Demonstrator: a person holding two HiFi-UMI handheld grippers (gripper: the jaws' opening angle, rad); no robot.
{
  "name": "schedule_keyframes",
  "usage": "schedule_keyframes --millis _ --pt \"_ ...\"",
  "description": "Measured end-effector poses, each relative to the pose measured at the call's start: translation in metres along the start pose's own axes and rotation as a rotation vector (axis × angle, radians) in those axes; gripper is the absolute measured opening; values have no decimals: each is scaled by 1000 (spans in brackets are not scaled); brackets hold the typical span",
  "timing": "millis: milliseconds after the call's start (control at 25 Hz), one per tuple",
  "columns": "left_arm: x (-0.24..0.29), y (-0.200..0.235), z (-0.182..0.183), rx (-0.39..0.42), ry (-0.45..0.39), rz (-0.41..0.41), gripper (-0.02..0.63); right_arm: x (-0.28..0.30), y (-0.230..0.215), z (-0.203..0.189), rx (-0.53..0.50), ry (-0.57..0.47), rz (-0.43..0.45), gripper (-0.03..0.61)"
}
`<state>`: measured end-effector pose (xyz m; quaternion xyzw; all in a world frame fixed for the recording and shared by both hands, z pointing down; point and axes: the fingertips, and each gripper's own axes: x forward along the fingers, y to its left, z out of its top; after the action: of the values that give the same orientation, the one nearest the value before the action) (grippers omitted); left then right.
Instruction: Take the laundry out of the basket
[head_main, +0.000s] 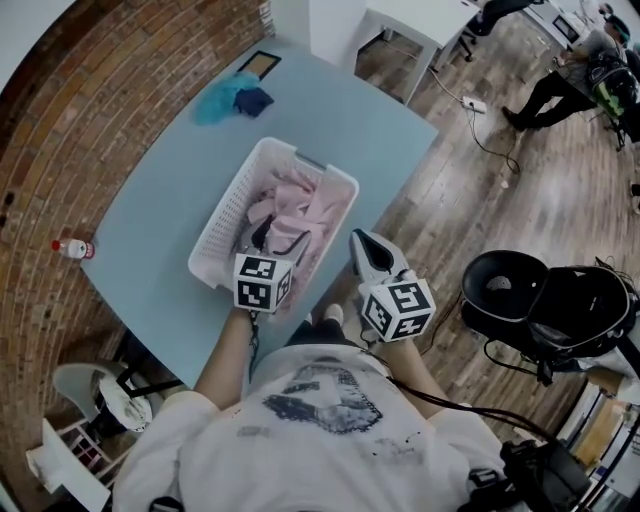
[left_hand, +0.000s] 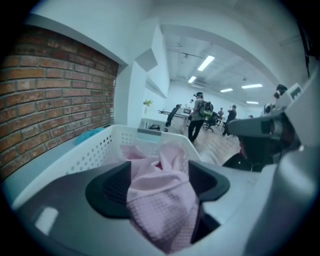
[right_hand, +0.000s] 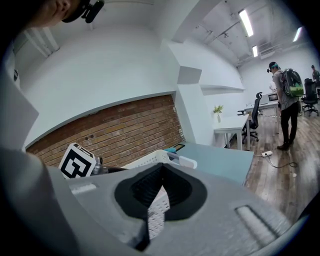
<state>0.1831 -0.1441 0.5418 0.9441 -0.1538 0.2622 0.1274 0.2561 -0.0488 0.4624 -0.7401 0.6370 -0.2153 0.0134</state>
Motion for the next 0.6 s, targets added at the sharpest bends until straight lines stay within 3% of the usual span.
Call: schedule_keyframes --millis 80,280,600 --pt "9 -1 -5 4 31 -4 381 -1 -3 -1 6 2 -8 -3" --pt "31 0 -21 20 122 3 475 -2 -10 1 11 -1 -24 -3" --pt "50 5 -37 16 185 -9 520 0 -14 4 17 11 -43 -3"
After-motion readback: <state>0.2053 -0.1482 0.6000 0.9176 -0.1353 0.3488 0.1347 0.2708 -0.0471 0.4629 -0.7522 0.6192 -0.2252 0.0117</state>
